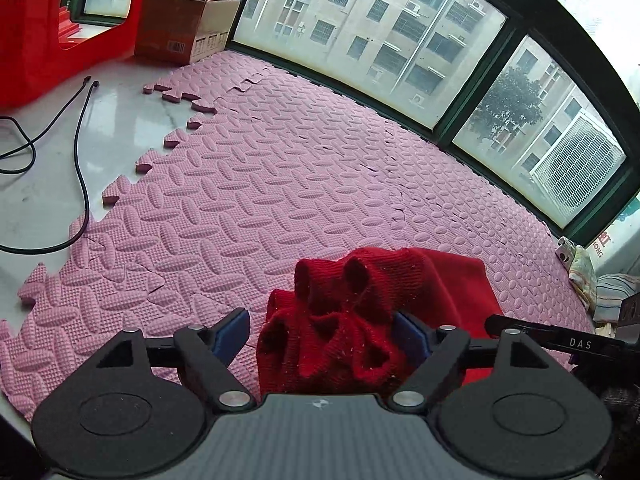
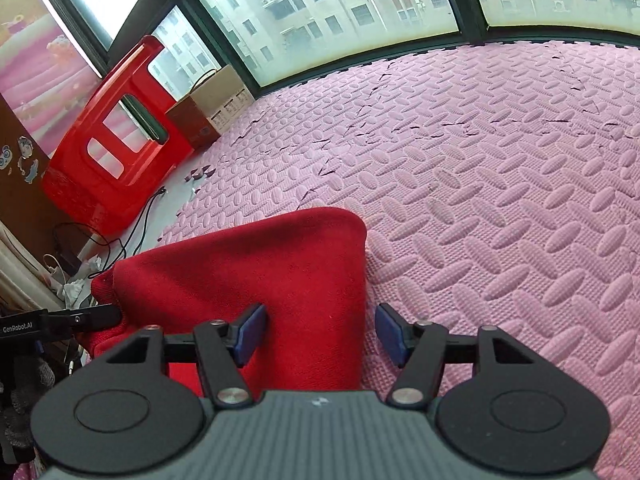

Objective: Fold clothes

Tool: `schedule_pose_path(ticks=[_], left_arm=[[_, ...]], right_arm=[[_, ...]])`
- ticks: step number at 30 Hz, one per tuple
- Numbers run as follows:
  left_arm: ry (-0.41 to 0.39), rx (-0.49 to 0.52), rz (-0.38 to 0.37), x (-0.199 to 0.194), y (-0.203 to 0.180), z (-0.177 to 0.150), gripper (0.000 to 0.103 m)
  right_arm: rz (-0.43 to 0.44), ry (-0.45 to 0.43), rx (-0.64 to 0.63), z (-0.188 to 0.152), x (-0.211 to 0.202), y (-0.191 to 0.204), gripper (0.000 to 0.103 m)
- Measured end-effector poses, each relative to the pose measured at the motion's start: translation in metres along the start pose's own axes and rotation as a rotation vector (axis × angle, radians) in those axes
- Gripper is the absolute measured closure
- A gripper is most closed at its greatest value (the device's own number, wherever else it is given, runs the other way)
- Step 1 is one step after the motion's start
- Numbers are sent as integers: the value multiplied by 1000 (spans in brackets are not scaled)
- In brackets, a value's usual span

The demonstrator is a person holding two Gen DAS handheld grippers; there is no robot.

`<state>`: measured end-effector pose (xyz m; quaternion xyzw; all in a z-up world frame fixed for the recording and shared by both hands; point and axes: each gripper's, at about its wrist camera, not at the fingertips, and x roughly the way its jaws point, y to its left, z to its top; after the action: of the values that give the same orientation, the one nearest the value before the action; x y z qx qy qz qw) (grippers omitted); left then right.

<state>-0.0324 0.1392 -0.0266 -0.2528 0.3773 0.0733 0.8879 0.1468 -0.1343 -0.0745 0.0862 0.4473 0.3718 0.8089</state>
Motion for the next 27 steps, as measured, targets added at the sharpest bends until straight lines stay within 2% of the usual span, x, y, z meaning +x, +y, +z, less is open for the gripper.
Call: schedule_pose_path(ticks=[5, 9, 11, 14, 16, 19, 21, 25, 27], left_arm=[[47, -40, -25, 7, 7, 2, 22], [86, -73, -59, 13, 11, 2, 32], [94, -76, -70, 14, 12, 1, 34], [123, -99, -82, 16, 15, 0, 34], [133, -115, -86, 17, 17, 0, 34], [124, -92, -81, 16, 13, 0, 37], [116, -79, -97, 15, 10, 0, 54], [99, -45, -91, 10, 2, 1, 65], [87, -39, -95, 7, 0, 4, 72]], right_arm=[[22, 1, 30, -2, 3, -5, 41], [30, 6, 43, -2, 3, -5, 42], [27, 9, 47, -2, 3, -4, 47], [23, 4, 40, -3, 4, -2, 46], [28, 4, 44, -4, 4, -2, 44], [36, 4, 51, -5, 5, -1, 49], [40, 1, 57, -6, 5, -1, 53], [56, -29, 86, -7, -2, 0, 71], [56, -43, 91, -8, -6, 2, 75]])
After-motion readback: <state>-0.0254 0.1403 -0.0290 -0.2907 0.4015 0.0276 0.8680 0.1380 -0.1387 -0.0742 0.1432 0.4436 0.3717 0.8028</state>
